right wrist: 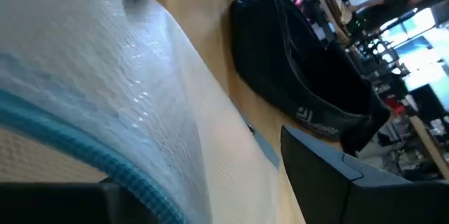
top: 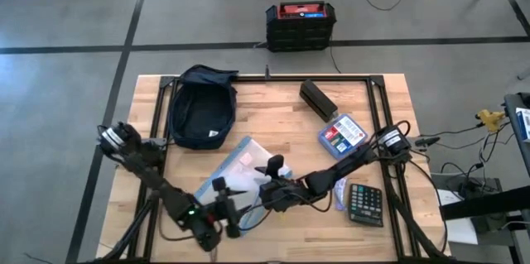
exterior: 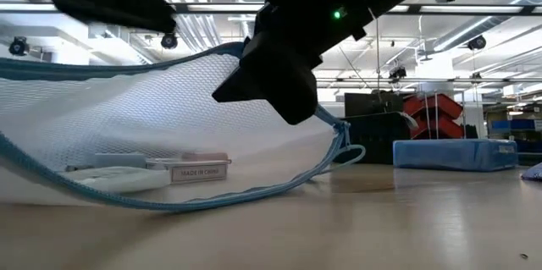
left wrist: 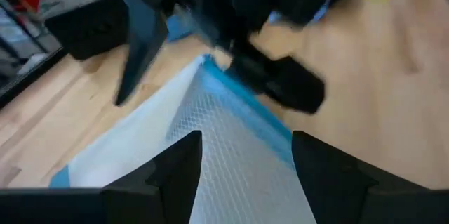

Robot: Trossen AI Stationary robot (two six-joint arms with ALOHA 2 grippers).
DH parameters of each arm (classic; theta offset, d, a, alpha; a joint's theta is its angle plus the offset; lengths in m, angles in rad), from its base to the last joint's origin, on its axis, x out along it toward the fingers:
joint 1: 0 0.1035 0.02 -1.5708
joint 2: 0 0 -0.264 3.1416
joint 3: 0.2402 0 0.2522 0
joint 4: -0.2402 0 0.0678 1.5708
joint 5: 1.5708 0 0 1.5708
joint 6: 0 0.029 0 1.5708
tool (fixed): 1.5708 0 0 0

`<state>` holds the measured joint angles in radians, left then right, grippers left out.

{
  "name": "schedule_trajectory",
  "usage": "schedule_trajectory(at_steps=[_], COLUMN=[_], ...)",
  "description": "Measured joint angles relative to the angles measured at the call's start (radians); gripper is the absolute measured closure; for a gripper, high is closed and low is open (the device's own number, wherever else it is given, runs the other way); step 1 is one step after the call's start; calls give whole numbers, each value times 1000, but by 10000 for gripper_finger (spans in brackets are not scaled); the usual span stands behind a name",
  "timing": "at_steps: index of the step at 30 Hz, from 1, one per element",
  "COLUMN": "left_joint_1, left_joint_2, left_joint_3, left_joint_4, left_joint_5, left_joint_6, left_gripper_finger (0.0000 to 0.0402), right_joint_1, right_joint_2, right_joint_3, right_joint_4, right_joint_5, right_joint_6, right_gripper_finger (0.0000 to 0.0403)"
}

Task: Unpack backpack
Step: Remove the green earphone from the blue zip bag

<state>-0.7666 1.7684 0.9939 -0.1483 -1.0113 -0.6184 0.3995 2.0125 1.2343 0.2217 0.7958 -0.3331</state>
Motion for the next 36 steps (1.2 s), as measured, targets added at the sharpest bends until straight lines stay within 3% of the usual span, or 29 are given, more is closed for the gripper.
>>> schedule_trajectory(at_steps=[4, 12, 18, 23, 29, 36], left_joint_1=[56, 144, 165, 166, 167, 168], left_joint_2=[20, 17, 15, -1, -70, -151], left_joint_3=[0, 0, 0, 0, 0, 0], left_joint_4=[1, -26, -104, -136, -243, -333], left_joint_5=[19, 266, 285, 303, 315, 313], left_joint_6=[2, 65, 121, 139, 120, 94], left_gripper_finger=[172, 138, 142, 214, 382, 400], right_joint_1=[-1, 3, 19, 51, 115, 188], right_joint_2=[0, 0, 0, -3, -20, -37], right_joint_3=[0, -1, -1, -1, -1, -6], right_joint_4=[-7, -9, -7, -11, -91, -95], right_joint_5=[-40, -75, -101, -88, -88, -65], right_joint_6=[19, 8, 1, -3, 149, 374], right_gripper_finger=[207, 192, 179, 171, 164, 178])
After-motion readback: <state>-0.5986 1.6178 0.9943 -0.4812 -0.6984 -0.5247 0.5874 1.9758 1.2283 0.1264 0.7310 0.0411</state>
